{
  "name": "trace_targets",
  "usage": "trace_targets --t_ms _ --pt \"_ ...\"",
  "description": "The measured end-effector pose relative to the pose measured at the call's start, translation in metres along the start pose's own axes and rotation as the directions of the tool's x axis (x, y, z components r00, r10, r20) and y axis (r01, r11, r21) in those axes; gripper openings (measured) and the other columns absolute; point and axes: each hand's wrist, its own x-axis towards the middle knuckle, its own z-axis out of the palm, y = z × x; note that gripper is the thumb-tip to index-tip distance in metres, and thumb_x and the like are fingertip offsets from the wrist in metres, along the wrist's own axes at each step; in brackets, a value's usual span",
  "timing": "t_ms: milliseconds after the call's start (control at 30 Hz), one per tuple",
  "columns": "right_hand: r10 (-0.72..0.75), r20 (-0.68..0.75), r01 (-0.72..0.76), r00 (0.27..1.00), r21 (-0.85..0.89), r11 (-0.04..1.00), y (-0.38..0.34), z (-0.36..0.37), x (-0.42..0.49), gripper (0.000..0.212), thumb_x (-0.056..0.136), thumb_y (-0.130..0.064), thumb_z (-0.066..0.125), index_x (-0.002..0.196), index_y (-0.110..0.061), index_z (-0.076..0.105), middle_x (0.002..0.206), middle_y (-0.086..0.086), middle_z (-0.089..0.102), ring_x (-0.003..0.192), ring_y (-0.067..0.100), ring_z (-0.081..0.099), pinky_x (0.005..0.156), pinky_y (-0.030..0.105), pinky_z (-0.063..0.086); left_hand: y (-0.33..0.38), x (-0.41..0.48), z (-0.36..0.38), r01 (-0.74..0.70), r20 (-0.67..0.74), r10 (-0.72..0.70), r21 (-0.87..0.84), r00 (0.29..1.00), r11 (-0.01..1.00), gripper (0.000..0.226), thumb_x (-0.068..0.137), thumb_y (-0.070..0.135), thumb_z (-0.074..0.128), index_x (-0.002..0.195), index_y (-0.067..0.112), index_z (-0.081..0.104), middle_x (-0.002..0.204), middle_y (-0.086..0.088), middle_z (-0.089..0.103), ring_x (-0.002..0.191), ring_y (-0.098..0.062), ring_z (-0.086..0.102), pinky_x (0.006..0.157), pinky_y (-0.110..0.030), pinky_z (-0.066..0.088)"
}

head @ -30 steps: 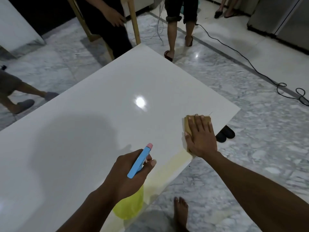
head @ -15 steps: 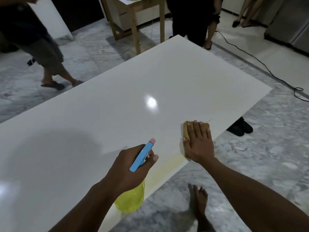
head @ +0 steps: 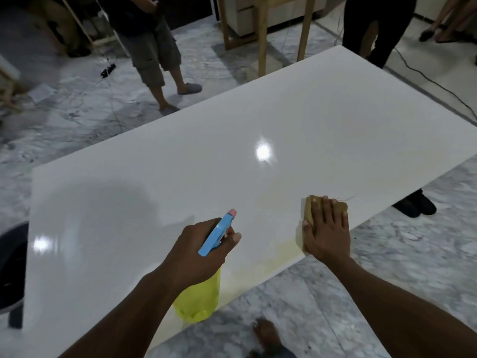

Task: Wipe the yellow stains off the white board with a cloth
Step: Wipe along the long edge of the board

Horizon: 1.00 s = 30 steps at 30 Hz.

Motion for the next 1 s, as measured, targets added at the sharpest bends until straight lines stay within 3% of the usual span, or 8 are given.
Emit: trace_targets --t_ms 233,333,533,700,833,933,1000 --pt "-0.019 0.031 0.020 0.999 -0.019 1.000 -0.008 0.004 -0.007 0.073 0.094 -0.052 0.017 0.159 -0.021 0.010 0.167 0.012 0.011 0.154 0.032 0.004 0.123 0.054 0.010 0.002 -0.003 -0.021 -0.008 -0.023 0.008 0.002 1.000 1.000 0.027 0.098 0.040 0.073 0.075 0.038 0.061 0.102 -0.015 0.078 0.077 -0.026 0.080 0.079 -0.055 0.065" --pt "-0.060 0.047 0.061 0.997 -0.004 0.998 -0.041 0.006 -0.030 0.073 0.093 -0.051 0.022 0.159 -0.021 0.010 0.167 0.010 0.011 0.154 0.030 0.004 0.123 0.053 0.008 -0.002 -0.006 -0.028 -0.021 0.006 0.021 0.032 1.000 0.999 0.027 0.099 0.042 0.071 0.076 0.040 0.060 0.094 -0.013 0.075 0.077 -0.032 0.076 0.079 -0.056 0.064" --pt "-0.124 0.024 0.123 0.992 0.035 0.992 -0.135 0.026 -0.095 0.073 0.094 -0.048 0.029 0.159 -0.019 0.013 0.167 0.010 0.012 0.155 0.028 0.006 0.123 0.054 0.010 -0.021 -0.029 -0.061 -0.053 0.025 0.052 0.040 0.998 0.998 0.031 0.099 0.040 0.071 0.072 0.045 0.057 0.098 -0.011 0.079 0.070 -0.023 0.079 0.080 -0.046 0.064" --pt "-0.122 0.016 0.122 0.992 0.010 0.992 -0.218 0.046 -0.149 0.072 0.095 -0.048 0.028 0.159 -0.019 0.012 0.167 0.010 0.011 0.155 0.029 0.005 0.123 0.053 0.010 -0.075 -0.079 -0.120 -0.080 0.034 0.078 0.061 0.996 0.995 0.029 0.099 0.045 0.071 0.073 0.046 0.057 0.101 -0.011 0.078 0.075 -0.032 0.076 0.082 -0.056 0.063" --pt "-0.083 0.023 0.083 0.996 -0.009 0.996 -0.272 0.061 -0.184 0.072 0.095 -0.049 0.026 0.159 -0.019 0.009 0.167 0.009 0.009 0.155 0.028 0.003 0.123 0.052 0.010 -0.120 -0.127 -0.176 -0.059 0.001 0.059 0.078 0.998 0.995 0.032 0.099 0.045 0.070 0.071 0.045 0.056 0.099 -0.013 0.078 0.072 -0.031 0.077 0.082 -0.053 0.063" --pt "-0.092 0.029 0.092 0.995 -0.002 0.996 -0.324 0.071 -0.214 0.073 0.095 -0.048 0.028 0.159 -0.019 0.010 0.167 0.010 0.010 0.155 0.029 0.005 0.123 0.052 0.008 -0.161 -0.164 -0.219 -0.004 -0.011 0.005 0.094 1.000 0.996 0.029 0.100 0.044 0.070 0.075 0.036 0.058 0.091 -0.017 0.075 0.073 -0.034 0.076 0.081 -0.056 0.062" --pt "-0.096 0.037 0.096 0.995 0.011 0.995 -0.349 0.078 -0.231 0.073 0.095 -0.048 0.028 0.159 -0.018 0.011 0.167 0.011 0.011 0.154 0.030 0.005 0.123 0.053 0.007 -0.183 -0.181 -0.241 0.029 -0.012 -0.028 0.091 1.000 0.995 0.024 0.099 0.041 0.071 0.081 0.030 0.060 0.098 -0.019 0.077 0.071 -0.034 0.077 0.080 -0.057 0.064"
